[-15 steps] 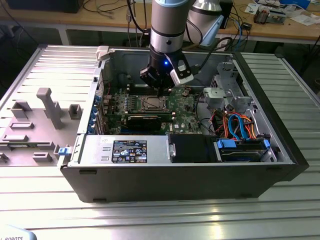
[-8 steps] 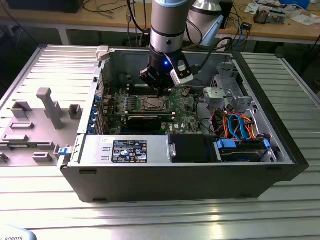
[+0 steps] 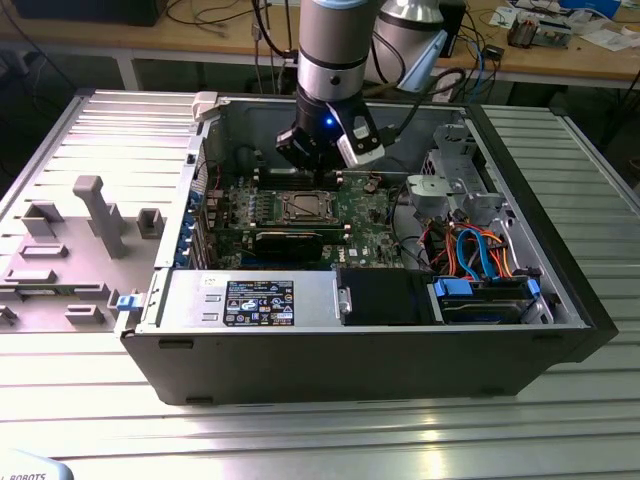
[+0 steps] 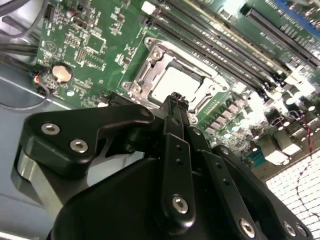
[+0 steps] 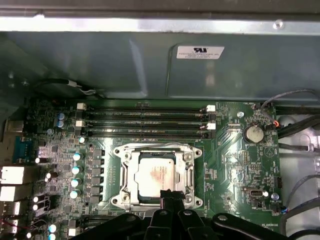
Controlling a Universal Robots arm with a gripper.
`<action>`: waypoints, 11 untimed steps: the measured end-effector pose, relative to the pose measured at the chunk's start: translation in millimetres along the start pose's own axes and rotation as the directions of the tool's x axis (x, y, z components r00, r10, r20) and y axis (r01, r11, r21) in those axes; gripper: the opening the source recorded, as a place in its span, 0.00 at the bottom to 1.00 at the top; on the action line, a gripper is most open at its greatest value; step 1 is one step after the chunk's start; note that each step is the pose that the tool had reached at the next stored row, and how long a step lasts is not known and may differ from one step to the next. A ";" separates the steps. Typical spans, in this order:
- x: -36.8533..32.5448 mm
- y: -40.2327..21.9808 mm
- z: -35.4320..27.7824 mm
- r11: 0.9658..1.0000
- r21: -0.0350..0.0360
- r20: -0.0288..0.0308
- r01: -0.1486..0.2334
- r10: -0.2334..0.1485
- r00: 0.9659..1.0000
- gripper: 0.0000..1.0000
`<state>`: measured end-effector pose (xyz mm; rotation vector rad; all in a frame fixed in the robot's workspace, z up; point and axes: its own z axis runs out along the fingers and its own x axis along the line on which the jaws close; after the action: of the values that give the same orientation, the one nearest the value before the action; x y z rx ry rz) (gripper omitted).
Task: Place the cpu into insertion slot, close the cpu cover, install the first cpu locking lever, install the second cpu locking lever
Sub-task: 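Install the second cpu locking lever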
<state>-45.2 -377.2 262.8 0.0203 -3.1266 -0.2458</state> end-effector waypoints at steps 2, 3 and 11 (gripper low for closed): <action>1.0 -1.7 0.4 1.000 0.012 -0.003 -0.001 0.001 1.000 0.11; 2.1 -2.1 0.6 1.000 0.029 -0.005 -0.001 0.001 1.000 0.11; 5.8 -14.7 9.1 0.999 0.053 -0.014 -0.002 0.003 1.000 0.11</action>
<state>-50.9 -390.3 251.5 0.0183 -3.1179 -0.1627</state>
